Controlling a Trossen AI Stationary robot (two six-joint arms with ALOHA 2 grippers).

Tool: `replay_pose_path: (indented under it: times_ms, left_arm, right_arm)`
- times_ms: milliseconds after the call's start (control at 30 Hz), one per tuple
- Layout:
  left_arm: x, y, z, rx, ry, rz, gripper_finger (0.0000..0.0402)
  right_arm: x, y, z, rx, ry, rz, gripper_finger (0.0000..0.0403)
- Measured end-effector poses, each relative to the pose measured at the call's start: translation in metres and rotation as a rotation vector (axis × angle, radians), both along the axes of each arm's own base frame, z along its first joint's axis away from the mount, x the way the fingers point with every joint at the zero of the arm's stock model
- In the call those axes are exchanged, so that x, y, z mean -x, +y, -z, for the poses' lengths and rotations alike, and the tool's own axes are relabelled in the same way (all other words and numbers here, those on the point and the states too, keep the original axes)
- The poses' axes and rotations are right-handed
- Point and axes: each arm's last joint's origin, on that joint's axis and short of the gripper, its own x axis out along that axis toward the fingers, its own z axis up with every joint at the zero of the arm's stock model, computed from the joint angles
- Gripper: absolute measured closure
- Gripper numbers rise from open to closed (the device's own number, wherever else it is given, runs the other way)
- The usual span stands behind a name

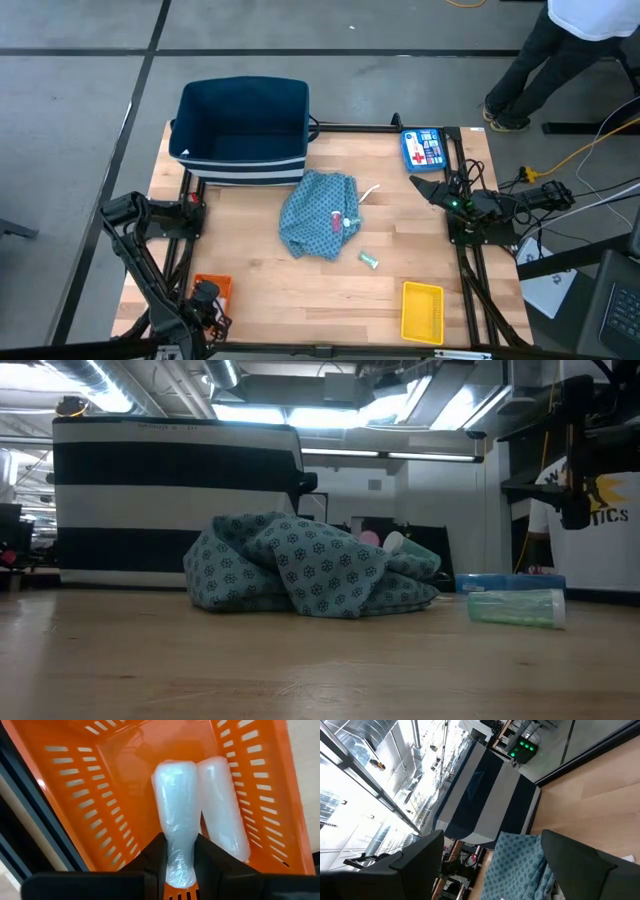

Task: Pick & Place Medicine items
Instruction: Put the white rolled gauze into the orange bin, then put the bottom green pill bottle into the yellow bin

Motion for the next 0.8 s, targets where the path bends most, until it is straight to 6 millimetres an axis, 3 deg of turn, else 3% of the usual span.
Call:
replay_pose_path:
  times_ms: [267, 800]
  left_arm:
    - [0.005, 0.000, -0.004, 0.026, 0.013, 0.003, 0.0310]
    - [0.011, 0.013, -0.025, 0.043, 0.024, 0.013, 0.0230]
  right_arm:
    - [0.000, 0.000, 0.000, 0.000, 0.000, 0.001, 0.0069]
    - [0.000, 0.000, 0.000, 0.015, 0.010, 0.004, 0.0069]
